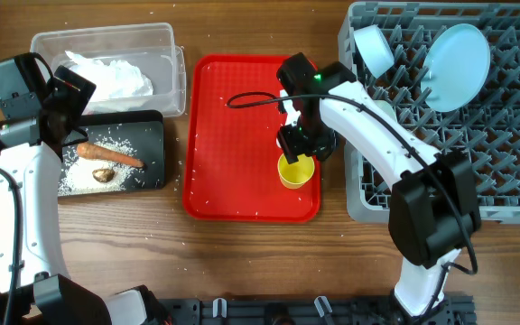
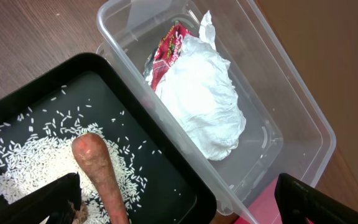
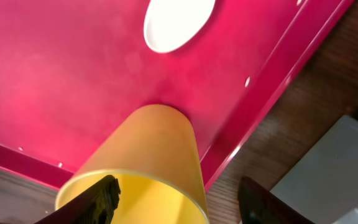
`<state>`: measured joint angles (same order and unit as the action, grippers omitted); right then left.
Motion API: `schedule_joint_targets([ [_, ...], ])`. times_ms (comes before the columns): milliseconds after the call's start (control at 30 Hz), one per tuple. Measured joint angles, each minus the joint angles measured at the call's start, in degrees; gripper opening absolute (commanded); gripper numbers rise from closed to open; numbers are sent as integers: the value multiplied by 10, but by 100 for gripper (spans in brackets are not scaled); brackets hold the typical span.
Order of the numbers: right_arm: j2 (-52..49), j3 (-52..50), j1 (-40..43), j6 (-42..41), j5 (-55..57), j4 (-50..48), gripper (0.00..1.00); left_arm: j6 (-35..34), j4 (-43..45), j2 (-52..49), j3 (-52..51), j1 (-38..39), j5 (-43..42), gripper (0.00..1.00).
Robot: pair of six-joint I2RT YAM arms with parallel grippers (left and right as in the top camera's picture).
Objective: Sort waste into correct bins and load items into the dishwasher rack
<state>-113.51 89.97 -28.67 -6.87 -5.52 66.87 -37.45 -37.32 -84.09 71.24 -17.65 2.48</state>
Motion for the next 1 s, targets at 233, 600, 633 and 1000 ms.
schedule_joint_targets([
  [233,0,-42,0,-6,2,-19,4,0,0,0,0,0,0,100],
  [600,16,-35,0,-6,6,-20,4,0,0,0,0,0,0,100],
  [633,17,-35,0,-6,6,-20,4,0,0,0,0,0,0,100],
  [1000,18,-35,-17,-36,0,-49,4,0,0,0,0,0,0,100],
])
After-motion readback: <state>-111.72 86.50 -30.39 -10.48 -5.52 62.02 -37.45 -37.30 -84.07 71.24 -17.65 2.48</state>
